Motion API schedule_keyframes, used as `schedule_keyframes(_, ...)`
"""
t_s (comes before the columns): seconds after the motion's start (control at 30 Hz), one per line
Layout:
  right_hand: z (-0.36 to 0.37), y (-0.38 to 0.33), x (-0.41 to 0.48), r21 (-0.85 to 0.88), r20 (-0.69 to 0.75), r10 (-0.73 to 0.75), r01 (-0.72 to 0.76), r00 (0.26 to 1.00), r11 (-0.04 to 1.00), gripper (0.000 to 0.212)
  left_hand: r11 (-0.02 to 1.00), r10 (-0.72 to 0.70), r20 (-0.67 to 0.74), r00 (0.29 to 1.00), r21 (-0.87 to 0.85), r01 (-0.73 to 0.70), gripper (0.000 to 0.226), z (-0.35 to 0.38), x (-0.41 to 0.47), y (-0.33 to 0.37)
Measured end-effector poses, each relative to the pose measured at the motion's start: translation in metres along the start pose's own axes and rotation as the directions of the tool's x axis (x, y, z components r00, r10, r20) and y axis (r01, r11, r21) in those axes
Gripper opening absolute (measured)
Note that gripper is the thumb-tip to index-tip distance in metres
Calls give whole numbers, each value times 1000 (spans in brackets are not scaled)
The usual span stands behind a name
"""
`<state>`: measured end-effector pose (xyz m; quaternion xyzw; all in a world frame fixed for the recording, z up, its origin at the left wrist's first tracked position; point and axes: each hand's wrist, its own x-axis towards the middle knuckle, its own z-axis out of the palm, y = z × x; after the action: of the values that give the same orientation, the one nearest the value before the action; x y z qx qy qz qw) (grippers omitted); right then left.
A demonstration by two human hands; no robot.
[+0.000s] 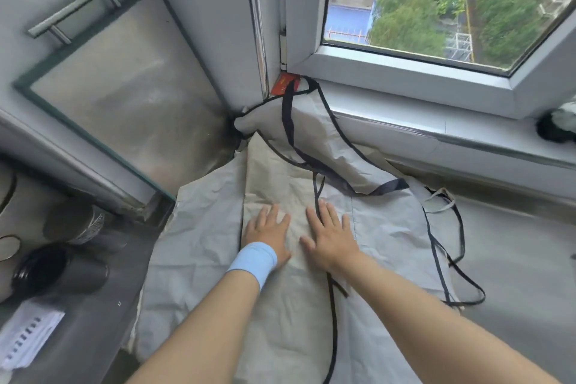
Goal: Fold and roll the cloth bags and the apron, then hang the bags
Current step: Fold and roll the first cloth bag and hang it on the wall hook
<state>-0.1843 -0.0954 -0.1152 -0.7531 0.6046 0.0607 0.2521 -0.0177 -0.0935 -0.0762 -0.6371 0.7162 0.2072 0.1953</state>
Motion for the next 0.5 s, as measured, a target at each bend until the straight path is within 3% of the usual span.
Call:
schedule_keyframes(0.1,-23,17,-14,146,-97,-76,90,992,985,64,998,1,-40,999,-63,-4,80,-4,-8,18)
schedule_keyframes(0.2,-31,42,-50,242,-275,17,52,961,969,50,987,84,-149,985,-127,-103,67,-6,-17,51)
schedule_keyframes(0.37,-35,117,-123,207,-410,182,-104,894,973,29,929,244,-193,950,-234,-286,45,-9,-30,133)
schedule_keyframes(0.5,-32,179,-176,-83,-254,194,-221,948,972,28,912,342,-37,939,-230,-341,39,0,-42,202)
